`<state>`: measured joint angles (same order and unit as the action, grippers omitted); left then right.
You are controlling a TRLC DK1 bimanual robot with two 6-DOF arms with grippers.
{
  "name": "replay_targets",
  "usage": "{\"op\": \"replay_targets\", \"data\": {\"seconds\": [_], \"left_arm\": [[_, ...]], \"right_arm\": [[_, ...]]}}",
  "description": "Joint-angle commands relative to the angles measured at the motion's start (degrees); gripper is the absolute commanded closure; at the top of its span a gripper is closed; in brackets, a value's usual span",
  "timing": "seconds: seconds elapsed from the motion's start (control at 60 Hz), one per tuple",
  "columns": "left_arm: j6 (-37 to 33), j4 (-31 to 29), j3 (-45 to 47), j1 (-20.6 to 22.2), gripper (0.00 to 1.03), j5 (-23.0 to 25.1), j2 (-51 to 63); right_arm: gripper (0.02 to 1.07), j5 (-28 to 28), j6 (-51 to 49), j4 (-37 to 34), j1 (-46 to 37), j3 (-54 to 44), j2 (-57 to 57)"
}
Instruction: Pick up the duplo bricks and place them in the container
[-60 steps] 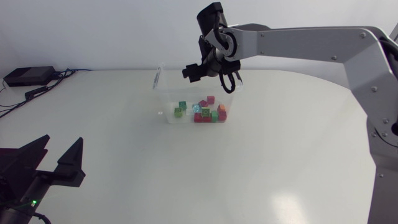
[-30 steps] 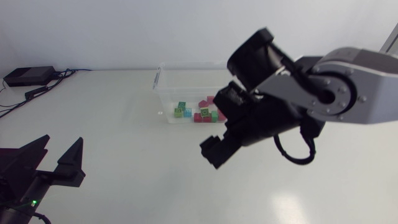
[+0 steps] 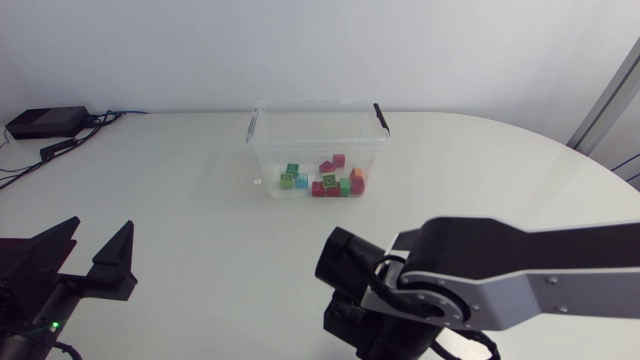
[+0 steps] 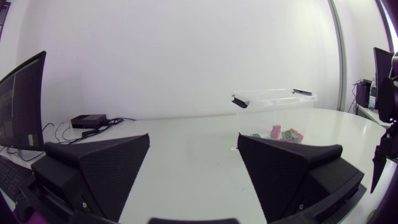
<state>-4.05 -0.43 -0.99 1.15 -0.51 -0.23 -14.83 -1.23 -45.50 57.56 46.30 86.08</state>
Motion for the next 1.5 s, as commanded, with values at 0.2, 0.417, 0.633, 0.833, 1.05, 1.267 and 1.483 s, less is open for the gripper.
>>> {"op": "replay_targets", "data": {"seconds": [0.2,0.417,0.633,0.833,1.05,1.267,1.483], "left_arm": [[0.98,-0.10,0.91,-0.09,0.05,0.16,-0.39],[0.98,-0.10,0.91,-0.09,0.05,0.16,-0.39],[0.98,-0.10,0.91,-0.09,0.05,0.16,-0.39],[0.98,-0.10,0.91,-0.09,0.05,0.16,-0.39],[0.98,-0.10,0.91,-0.09,0.05,0.16,-0.39],[0.98,-0.10,0.91,-0.09,0.05,0.16,-0.39],[0.98,-0.10,0.91,-0.09,0.05,0.16,-0.39]], "right_arm": [[0.07,0.50,-1.14,-2.32,4.93,-2.18,2.95],[0.09,3.32,-1.14,-4.43,6.51,-0.69,5.23],[0.10,5.16,-1.40,-4.95,4.49,0.37,7.43],[0.10,10.79,-4.04,-2.84,-3.33,2.91,10.07],[0.10,9.56,-4.83,-4.34,-5.53,5.64,7.43],[0.10,5.69,-1.84,-8.56,5.11,4.23,3.13],[0.10,5.34,0.53,-5.31,8.27,4.58,9.37]]}}
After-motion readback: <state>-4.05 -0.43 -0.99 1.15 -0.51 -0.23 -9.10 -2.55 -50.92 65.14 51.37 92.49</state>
